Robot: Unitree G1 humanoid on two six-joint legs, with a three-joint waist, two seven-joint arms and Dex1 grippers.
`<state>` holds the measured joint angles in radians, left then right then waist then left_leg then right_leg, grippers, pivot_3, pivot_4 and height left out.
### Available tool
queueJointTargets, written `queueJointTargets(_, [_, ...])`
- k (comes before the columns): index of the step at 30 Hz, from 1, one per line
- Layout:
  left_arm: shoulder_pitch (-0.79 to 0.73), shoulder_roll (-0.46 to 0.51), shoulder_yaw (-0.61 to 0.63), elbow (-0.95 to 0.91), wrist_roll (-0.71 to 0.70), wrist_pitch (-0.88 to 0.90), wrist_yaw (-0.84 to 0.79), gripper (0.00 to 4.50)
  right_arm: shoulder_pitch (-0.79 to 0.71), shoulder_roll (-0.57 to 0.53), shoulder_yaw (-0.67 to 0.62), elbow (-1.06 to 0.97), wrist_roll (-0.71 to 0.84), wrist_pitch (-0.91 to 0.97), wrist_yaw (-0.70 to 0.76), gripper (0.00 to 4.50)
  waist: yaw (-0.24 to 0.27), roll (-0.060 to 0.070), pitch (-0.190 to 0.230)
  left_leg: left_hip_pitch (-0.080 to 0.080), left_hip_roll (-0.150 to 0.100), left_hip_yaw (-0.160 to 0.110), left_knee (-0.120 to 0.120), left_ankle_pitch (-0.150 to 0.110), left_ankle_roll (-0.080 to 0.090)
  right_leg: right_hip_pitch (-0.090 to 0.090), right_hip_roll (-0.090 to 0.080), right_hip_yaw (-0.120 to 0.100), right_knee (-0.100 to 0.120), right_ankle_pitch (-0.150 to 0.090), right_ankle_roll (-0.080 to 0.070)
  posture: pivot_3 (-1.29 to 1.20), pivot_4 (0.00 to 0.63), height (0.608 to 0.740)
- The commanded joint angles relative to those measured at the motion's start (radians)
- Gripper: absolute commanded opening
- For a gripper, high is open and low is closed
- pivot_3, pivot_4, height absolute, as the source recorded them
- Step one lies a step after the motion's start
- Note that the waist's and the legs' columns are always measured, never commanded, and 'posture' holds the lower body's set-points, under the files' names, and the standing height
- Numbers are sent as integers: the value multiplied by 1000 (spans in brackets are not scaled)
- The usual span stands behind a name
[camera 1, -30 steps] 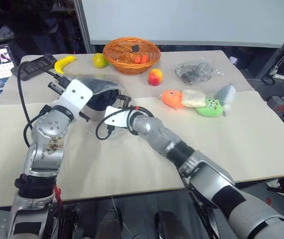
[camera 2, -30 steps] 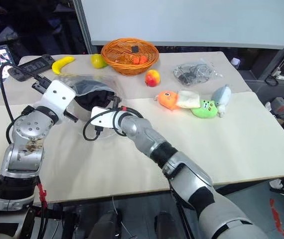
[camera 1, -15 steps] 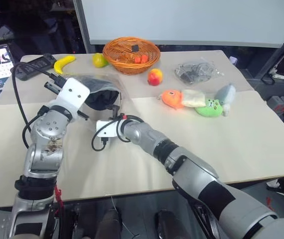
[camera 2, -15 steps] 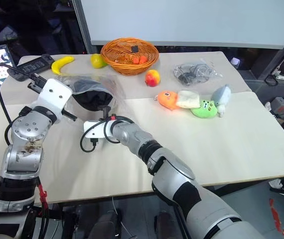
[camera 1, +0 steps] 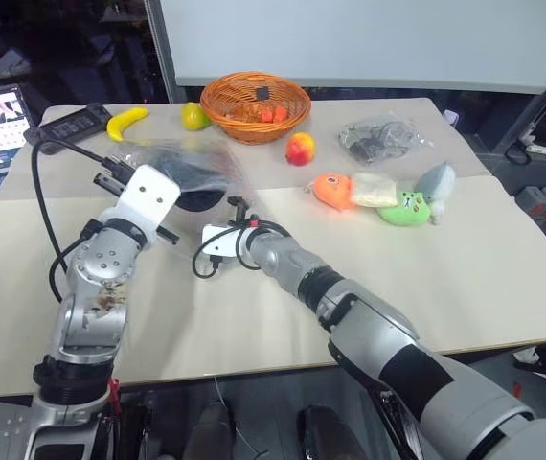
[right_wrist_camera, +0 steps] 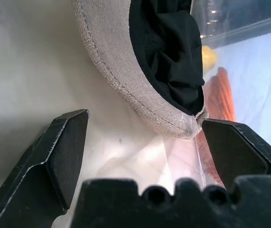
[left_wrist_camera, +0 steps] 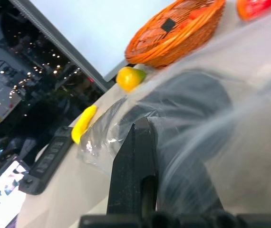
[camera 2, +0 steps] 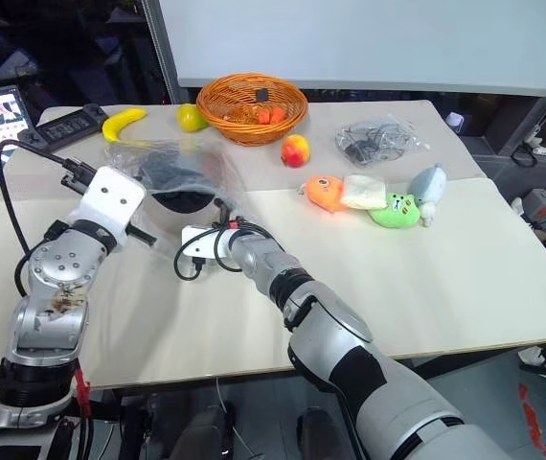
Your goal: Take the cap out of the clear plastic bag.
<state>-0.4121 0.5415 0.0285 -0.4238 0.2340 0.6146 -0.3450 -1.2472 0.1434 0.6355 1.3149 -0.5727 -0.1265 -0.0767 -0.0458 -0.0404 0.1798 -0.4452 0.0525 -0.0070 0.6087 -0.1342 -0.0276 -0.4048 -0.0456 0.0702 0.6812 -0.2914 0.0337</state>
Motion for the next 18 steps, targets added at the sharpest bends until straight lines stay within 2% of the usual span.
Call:
queueJointTargets(1, [4,-2,7,-60,9,10,8,0,-57,186,9,7,-26,-15,-24,3858,0,0,0,0,0,0,0,0,0,0,0,0,0,0,0,0,150,740])
queueJointTargets(2, [5,-2,7,-60,8,12,9,0,-57,190,13,5,-31,-22,-27,3388,-1,0,0,0,0,0,0,0,0,0,0,0,0,0,0,0,150,740])
queueJointTargets(3, [6,-2,7,-61,7,14,9,0,-57,193,17,4,-37,-28,-31,3179,-2,0,0,0,0,0,0,0,0,0,0,0,0,0,0,0,150,740])
queueJointTargets(9, [7,-1,4,-64,6,24,8,0,-73,214,33,-9,-61,-43,-60,1099,-5,0,0,0,0,0,-1,0,0,-1,0,0,0,0,0,0,150,740])
queueJointTargets(18, [25,-24,-8,-105,-5,42,6,0,-82,200,55,-99,-81,-100,-59,1099,-9,0,0,0,0,0,-1,0,0,-1,0,0,0,0,0,0,150,740])
